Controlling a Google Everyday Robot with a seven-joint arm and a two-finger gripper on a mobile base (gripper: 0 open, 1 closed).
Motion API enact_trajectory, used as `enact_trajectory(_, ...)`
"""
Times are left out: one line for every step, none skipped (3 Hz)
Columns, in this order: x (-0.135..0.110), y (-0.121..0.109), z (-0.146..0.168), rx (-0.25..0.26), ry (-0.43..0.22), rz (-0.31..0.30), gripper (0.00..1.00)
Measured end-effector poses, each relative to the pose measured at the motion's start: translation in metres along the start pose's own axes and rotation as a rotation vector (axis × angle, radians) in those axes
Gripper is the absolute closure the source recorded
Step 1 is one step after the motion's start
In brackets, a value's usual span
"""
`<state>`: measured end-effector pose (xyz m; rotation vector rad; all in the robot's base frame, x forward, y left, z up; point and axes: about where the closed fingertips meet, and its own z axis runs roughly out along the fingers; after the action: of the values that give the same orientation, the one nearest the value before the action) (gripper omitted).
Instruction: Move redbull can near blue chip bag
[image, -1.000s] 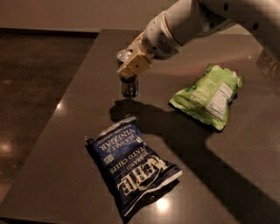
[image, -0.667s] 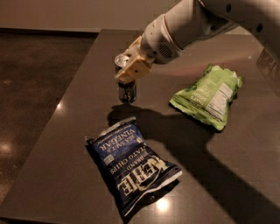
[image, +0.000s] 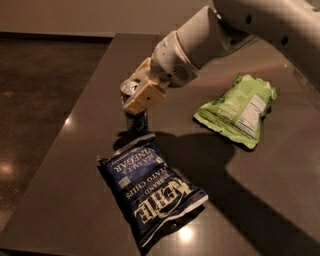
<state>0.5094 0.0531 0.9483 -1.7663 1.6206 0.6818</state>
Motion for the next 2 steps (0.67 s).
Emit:
enact_trajectory(0.0015, 0.0075, 0.0079, -0.035, 0.016, -0.021, 0.84)
enact_trajectory(0.0051, 0.0119, 0.0138, -0.056, 0.029, -0.033, 0.61)
